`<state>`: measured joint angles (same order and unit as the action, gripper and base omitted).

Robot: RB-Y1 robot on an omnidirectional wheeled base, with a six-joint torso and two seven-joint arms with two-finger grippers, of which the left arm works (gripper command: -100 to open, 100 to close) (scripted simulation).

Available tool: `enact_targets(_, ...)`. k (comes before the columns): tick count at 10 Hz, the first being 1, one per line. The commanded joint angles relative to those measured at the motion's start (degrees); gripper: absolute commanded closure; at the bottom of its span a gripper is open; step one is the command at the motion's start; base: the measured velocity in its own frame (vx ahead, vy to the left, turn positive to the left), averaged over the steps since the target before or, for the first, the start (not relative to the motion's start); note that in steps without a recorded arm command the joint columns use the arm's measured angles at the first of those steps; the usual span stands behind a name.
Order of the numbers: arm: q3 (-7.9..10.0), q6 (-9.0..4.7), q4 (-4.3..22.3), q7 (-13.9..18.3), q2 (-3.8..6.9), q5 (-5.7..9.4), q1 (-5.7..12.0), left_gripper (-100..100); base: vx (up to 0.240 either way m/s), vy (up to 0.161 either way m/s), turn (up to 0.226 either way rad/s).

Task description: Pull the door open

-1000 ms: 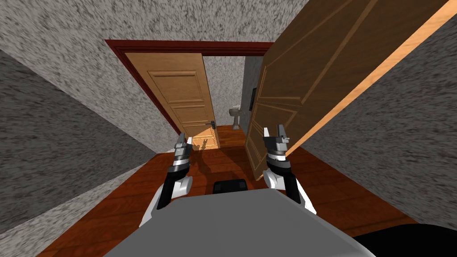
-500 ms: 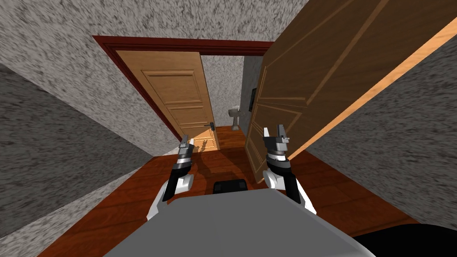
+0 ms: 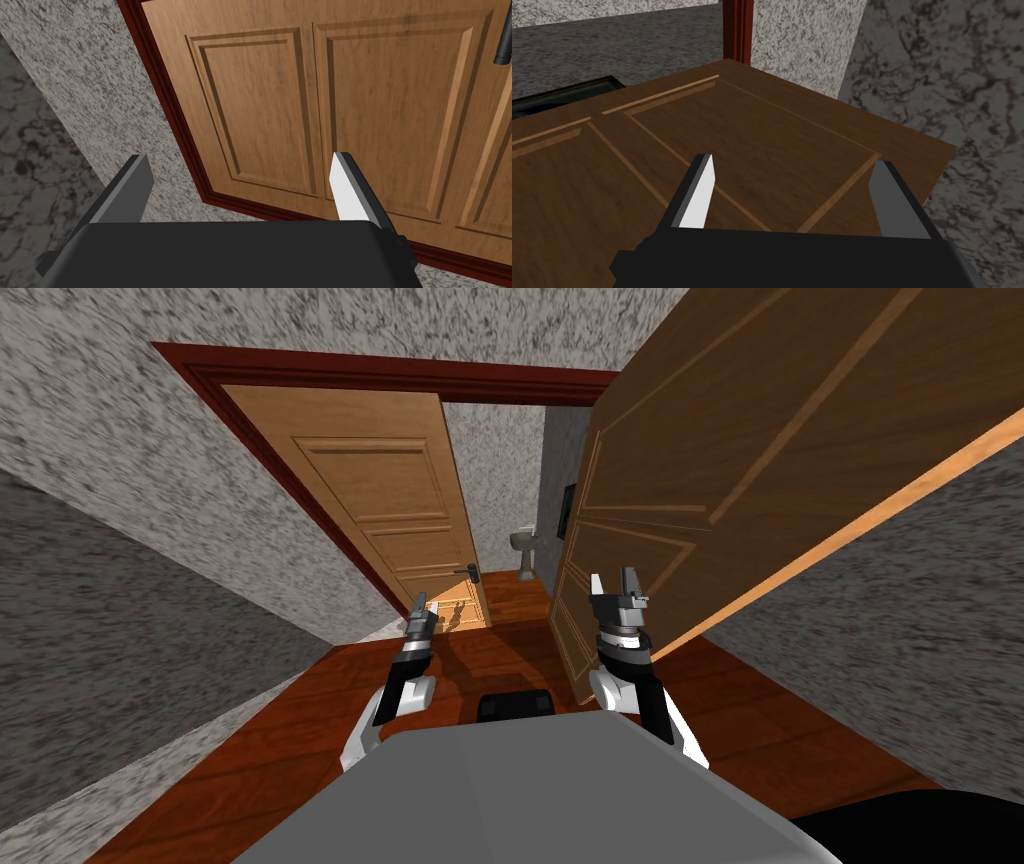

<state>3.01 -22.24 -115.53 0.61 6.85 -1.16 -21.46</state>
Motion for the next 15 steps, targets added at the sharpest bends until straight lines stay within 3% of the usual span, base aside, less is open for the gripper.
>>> enact_targets(1, 0.09, -0.05, 2.5, 0.3, 0.13, 0.26, 0.77, -100, 0.089, 0.021, -0.047)
enact_targets(11, 1.92, 1.84, 16.5, 2.8, 2.30, 2.61, 7.01, -100, 0.100, 0.024, -0.043)
enact_targets(12, 2.27, 2.21, 19.3, 3.3, 2.71, 3.07, 8.22, -100, 0.131, 0.021, -0.066)
enact_targets(15, 2.79, 2.75, 23.3, 4.0, 3.30, 3.73, 9.99, -100, 0.116, 0.043, -0.046)
